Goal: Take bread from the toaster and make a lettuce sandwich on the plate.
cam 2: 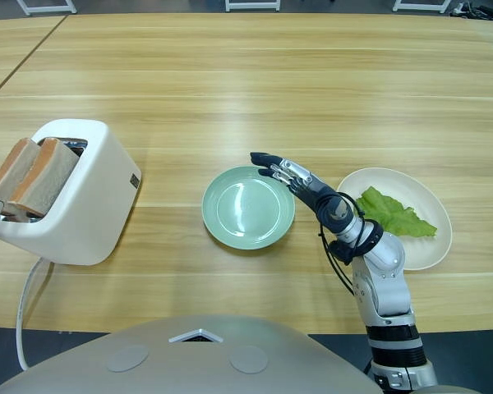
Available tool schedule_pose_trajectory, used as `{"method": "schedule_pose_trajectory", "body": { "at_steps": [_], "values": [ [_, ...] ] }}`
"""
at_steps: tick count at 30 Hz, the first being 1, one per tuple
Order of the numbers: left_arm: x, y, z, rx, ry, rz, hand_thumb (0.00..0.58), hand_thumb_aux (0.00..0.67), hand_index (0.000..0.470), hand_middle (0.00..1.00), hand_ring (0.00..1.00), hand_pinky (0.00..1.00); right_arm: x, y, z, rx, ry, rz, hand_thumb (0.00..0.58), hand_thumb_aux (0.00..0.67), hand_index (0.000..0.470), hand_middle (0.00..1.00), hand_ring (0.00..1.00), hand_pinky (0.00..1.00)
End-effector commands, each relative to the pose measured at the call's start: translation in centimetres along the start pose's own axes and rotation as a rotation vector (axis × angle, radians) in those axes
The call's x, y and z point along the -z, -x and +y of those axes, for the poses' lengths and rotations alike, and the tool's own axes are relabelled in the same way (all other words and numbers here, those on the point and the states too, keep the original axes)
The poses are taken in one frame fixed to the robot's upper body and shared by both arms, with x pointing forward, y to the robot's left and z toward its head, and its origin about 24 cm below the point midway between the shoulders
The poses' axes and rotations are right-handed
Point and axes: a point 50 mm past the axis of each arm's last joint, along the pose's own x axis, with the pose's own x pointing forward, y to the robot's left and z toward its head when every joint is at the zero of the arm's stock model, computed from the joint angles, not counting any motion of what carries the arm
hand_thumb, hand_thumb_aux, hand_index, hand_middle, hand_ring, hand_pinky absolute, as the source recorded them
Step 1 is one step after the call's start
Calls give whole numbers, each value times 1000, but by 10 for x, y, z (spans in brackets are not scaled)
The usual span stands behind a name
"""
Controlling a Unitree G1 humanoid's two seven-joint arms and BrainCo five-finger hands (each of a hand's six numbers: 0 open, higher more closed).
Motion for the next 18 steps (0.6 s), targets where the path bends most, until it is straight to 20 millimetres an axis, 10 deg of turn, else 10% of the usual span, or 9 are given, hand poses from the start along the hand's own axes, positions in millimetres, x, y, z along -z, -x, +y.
{"method": "schedule_pose_trajectory", "body": {
  "at_steps": [1,6,18],
  "values": [
    [1,-7,-9,39,14,0,307,210,147,0,0,0,1,2,-1,6,7,13,0,0,0,0,0,0],
    [7,-15,-7,36,8,3,385,281,197,0,0,0,0,4,1,20,12,15,0,0,0,0,0,0],
    [9,-29,-3,2,4,-45,310,213,149,0,0,0,-3,10,5,48,25,20,0,0,0,0,0,0]
  ]
}}
